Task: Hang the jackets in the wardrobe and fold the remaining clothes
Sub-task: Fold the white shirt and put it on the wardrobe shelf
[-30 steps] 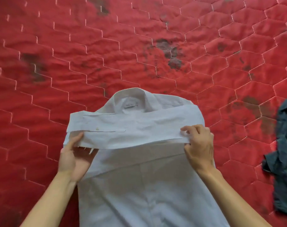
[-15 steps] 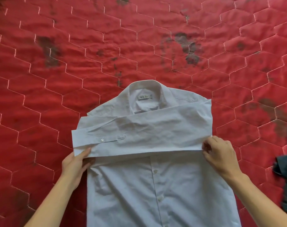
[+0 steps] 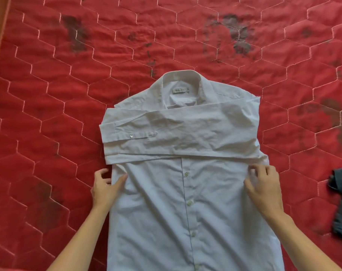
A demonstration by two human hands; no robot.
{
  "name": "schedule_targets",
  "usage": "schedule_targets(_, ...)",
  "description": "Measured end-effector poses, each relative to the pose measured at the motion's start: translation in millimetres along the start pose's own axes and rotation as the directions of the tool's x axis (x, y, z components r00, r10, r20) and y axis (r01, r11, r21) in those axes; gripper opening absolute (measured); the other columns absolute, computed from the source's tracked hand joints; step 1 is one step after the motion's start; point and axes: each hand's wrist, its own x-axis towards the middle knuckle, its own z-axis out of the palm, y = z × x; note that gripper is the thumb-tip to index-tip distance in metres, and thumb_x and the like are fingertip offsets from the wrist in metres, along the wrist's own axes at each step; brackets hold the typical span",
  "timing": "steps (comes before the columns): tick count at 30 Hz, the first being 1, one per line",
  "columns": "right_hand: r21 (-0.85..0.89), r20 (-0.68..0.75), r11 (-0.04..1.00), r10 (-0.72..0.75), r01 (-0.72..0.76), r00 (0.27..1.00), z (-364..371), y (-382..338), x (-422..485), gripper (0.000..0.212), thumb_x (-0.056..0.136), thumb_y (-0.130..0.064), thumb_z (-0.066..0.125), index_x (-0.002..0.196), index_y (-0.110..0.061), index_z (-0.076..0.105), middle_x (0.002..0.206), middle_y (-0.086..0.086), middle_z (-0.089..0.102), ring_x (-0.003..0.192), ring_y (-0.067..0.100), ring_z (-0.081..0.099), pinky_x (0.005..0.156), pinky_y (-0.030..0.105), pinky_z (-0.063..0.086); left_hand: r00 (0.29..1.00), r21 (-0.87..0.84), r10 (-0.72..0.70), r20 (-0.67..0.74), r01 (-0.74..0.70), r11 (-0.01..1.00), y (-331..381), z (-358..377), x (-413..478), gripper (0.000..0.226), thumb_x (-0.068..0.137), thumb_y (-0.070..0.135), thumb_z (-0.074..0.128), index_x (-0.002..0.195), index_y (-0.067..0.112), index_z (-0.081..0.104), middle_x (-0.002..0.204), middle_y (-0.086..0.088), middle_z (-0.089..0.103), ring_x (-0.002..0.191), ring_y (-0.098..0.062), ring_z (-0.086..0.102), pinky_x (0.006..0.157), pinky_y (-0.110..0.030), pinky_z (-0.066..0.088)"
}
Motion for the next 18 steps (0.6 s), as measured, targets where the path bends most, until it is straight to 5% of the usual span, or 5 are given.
schedule_targets(3, 0.027, -0.072, 0.989, 0.149, -0.147, 0.986, -0.7, 14.2, -27.6, 0.06, 0.077, -0.017, 0.078, 0.13, -0.004, 0.051, 0.119, 0.024, 0.049, 0.108, 0.041, 0.045, 0.093, 0.052, 0.04, 0.994, 0.024, 0.029, 0.109, -0.032, 0.999, -26.1, 5.5, -23.5, 0.056, 0.068, 0.054, 0.086, 0.094, 0.011, 0.061, 0.09, -0.001, 0.069, 0.089, -0.024, 0.066, 0.081, -0.043, 0.053)
schedule_targets(6, 0.107, -0.018, 0.962, 0.256, -0.253, 0.966, -6.1, 28.8, -54.5, 0.072, 0.08, -0.027, 0.078, 0.139, -0.005, 0.043, 0.13, 0.023, 0.046, 0.118, 0.041, 0.043, 0.098, 0.052, 0.039, 0.982, 0.005, 0.015, 0.188, -0.016, 1.0, -49.7, 7.8, -43.4, 0.045, 0.067, 0.051, 0.087, 0.092, 0.018, 0.069, 0.089, 0.003, 0.073, 0.088, -0.019, 0.069, 0.081, -0.042, 0.056)
schedule_targets(14, 0.286, 0.41, 0.886, 0.23, -0.364, 0.883, -24.0, 68.5, -124.3, 0.033, 0.08, -0.04, 0.078, 0.106, -0.023, 0.066, 0.099, -0.007, 0.069, 0.092, 0.017, 0.065, 0.076, 0.036, 0.051, 0.944, -0.067, -0.018, 0.329, 0.043, 0.997, -93.8, 2.4, -96.1, 0.049, 0.069, 0.041, 0.089, 0.109, 0.02, 0.069, 0.103, 0.003, 0.07, 0.098, -0.021, 0.067, 0.089, -0.044, 0.056)
schedule_targets(18, 0.321, 0.498, 0.862, 0.2, -0.394, 0.844, -24.6, 85.1, -174.4, 0.027, 0.08, -0.032, 0.08, 0.104, -0.023, 0.069, 0.096, -0.008, 0.07, 0.087, 0.015, 0.068, 0.068, 0.03, 0.053, 0.901, -0.038, 0.003, 0.434, 0.015, 0.999, -129.7, -8.1, -134.8, 0.037, 0.072, 0.027, 0.088, 0.102, 0.019, 0.068, 0.095, 0.005, 0.07, 0.092, -0.017, 0.068, 0.074, -0.03, 0.054)
